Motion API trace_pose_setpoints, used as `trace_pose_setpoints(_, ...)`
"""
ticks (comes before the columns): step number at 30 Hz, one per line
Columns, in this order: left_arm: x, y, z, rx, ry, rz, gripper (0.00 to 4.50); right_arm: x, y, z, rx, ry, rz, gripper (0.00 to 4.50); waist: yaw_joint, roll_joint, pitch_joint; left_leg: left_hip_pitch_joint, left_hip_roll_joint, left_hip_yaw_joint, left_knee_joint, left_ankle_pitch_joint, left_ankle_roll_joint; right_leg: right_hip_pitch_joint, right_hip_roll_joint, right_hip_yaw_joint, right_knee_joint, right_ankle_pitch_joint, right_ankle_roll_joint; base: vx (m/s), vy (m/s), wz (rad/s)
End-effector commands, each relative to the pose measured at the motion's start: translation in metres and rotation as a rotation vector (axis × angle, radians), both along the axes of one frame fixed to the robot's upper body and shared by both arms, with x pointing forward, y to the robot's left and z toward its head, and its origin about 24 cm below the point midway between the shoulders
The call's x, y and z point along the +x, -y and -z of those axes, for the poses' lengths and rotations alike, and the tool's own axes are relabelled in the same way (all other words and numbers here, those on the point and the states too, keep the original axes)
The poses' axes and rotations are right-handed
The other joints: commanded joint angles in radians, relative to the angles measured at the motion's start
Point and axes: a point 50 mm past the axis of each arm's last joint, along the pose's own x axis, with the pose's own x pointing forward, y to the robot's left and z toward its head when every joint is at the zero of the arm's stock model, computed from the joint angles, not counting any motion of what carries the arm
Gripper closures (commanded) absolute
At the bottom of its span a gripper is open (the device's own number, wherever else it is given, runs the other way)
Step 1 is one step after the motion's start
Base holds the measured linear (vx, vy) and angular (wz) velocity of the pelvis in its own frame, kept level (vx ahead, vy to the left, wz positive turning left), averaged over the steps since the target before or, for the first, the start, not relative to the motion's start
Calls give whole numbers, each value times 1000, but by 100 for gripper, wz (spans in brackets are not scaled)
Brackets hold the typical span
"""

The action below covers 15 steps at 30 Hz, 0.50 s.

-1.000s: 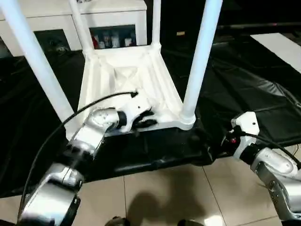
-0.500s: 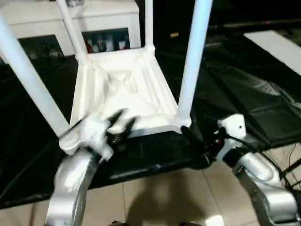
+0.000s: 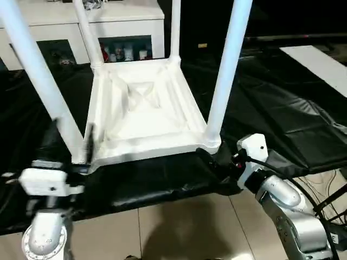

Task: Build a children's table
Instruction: Flip table

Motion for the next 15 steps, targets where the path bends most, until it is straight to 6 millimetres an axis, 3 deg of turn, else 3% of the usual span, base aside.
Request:
trace_pose_setpoints(1, 8, -9, 4, -28, -46, -54, 87, 2, -1, -2, -5, 19, -7, 0, -9, 3, -36, 51, 5, -21, -67, -625, -24, -7, -5, -20, -129, -719, 29, -60, 3, -1)
trace_pose_setpoints(2, 15, -9, 6, -45, -75, -27, 75, 3, -1, -2, -9, 20, -1, 0, -12, 6, -35, 54, 8, -25, -71, -641, -24, -2, -5, -28, -132, -708, 24, 0, 0, 0)
trace_pose_setpoints(3, 21, -8, 8, -59, -103, 3, 62, 4, 0, -1, -9, 20, 2, 0, -14, 19, -33, 43, 22, -41, -99, -705, -30, 27, -3, -44, -119, -628, 4, 0, 0, 0)
trace_pose_setpoints(4, 24, -7, 9, -62, -111, 12, 54, 4, 0, -1, -9, 20, 3, 0, -13, 24, -29, 46, 29, -45, -110, -747, -35, 31, 0, -50, -117, -600, -9, 0, 0, 0)
trace_pose_setpoints(5, 30, -1, 10, -87, -135, 69, 49, 5, 0, -1, -10, 19, 9, 0, -17, 32, -24, 40, 44, -54, -137, -832, -45, 54, 4, -60, -90, -525, -30, -64, 27, -7)
trace_pose_setpoints(6, 35, 4, 10, -86, -157, 112, 42, 6, 0, -1, -11, 17, 13, 0, -12, 36, -16, 27, 54, -51, -164, -887, -53, 68, 12, -67, -63, -486, -46, -64, 27, -7)
trace_pose_setpoints(7, 39, 11, 11, -88, -198, 157, 42, 7, 0, 0, -17, 16, 19, 0, 21, 41, -23, -12, 78, -33, -214, -943, -59, 116, 8, -53, 70, -329, -81, -95, -2, 0)
trace_pose_setpoints(8, 43, 15, 13, -88, -228, 172, 17, 7, 0, 0, -21, 15, 25, 0, 57, 15, -16, -15, 73, 5, -215, -894, -40, 95, 3, -1, 111, -375, -57, -37, -75, 17)
trace_pose_setpoints(9, 45, 17, 14, -85, -251, 175, 17, 8, 0, 0, -25, 16, 29, 0, 34, -32, -16, 127, -5, 1, 5, -682, -52, -82, -67, 24, -126, -894, -14, -37, -75, 17)
trace_pose_setpoints(10, 51, 17, 17, -103, -286, 152, 17, 9, 0, 0, -28, 15, 34, 0, 25, -44, -22, 138, -22, -17, 92, -511, -25, -93, -114, 39, -157, -1030, -11, -11, -69, 2)
trace_pose_setpoints(11, 61, 17, 16, -113, -308, 109, 17, 10, -1, 0, -29, 13, 35, 0, 24, -28, -15, 65, -19, -58, 82, -282, -9, -14, -139, 51, -140, -1079, -30, -19, 21, -24)
trace_pose_setpoints(12, 65, 16, 15, -121, -313, 87, 17, 10, -1, 0, -30, 12, 35, 0, 27, -22, -16, 46, -4, -65, 31, -305, -25, 16, -120, 33, -119, -1011, -34, -19, 21, -24)
trace_pose_setpoints(13, 79, 11, 15, -151, -346, -14, 17, 11, -3, 0, -34, 11, 35, 0, 14, -1, -25, 36, 15, -70, -56, -559, -80, 29, -18, -18, -56, -667, -43, 0, 0, 0)
trace_pose_setpoints(14, 82, 9, 15, -163, -356, -52, 17, 12, -4, 0, -35, 11, 35, 0, 7, 20, -22, 65, 19, -77, -70, -701, -77, 23, -9, -27, -63, -556, -70, -91, -14, 4)
trace_pose_setpoints(15, 83, 9, 15, -166, -355, -54, 17, 12, -4, 0, -35, 11, 35, 0, -2, 20, -23, 69, 20, -79, -76, -733, -66, 34, -8, -39, -70, -518, -77, -91, -14, 4)
